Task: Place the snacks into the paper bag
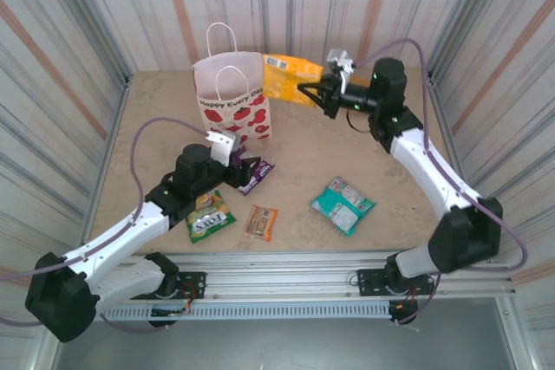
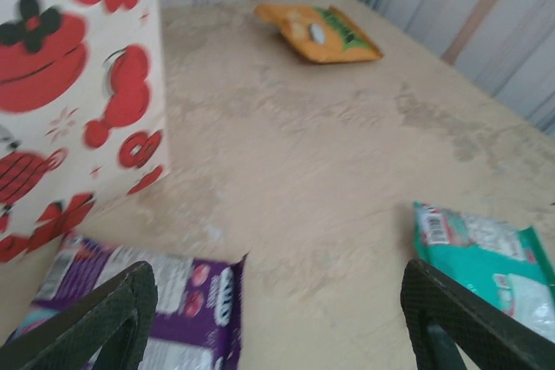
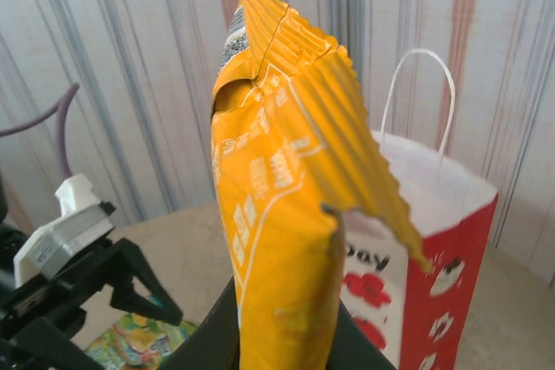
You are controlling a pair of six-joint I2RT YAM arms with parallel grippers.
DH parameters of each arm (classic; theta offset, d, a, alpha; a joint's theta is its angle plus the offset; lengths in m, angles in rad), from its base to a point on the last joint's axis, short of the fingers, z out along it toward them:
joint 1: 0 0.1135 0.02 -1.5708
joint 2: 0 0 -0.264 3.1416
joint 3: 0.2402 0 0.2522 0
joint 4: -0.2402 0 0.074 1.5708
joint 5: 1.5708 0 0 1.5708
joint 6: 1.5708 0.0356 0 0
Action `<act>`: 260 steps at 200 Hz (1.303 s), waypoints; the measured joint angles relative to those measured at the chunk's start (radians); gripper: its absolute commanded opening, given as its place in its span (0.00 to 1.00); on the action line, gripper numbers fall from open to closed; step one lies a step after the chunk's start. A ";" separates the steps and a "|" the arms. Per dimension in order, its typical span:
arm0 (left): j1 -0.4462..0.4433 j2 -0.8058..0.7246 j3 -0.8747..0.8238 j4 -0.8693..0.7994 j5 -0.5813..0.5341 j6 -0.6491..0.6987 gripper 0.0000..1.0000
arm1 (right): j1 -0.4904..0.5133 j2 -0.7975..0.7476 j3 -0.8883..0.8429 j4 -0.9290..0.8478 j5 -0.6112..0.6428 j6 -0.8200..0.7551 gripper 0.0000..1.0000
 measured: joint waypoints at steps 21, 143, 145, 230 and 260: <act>0.021 -0.020 -0.018 -0.032 -0.016 0.000 0.77 | 0.010 0.146 0.201 -0.027 -0.017 -0.031 0.12; 0.053 -0.046 -0.030 -0.097 -0.026 0.029 0.77 | 0.137 0.764 0.992 -0.330 -0.047 -0.127 0.15; 0.053 -0.046 -0.030 -0.097 -0.026 0.029 0.76 | 0.138 0.768 0.994 -0.333 -0.046 -0.127 0.16; 0.059 -0.046 -0.030 -0.099 -0.014 0.031 0.75 | 0.156 0.845 1.024 -0.358 -0.044 -0.112 0.52; 0.059 -0.046 -0.029 -0.107 0.009 0.031 0.74 | 0.150 0.843 1.029 -0.375 -0.033 -0.094 0.54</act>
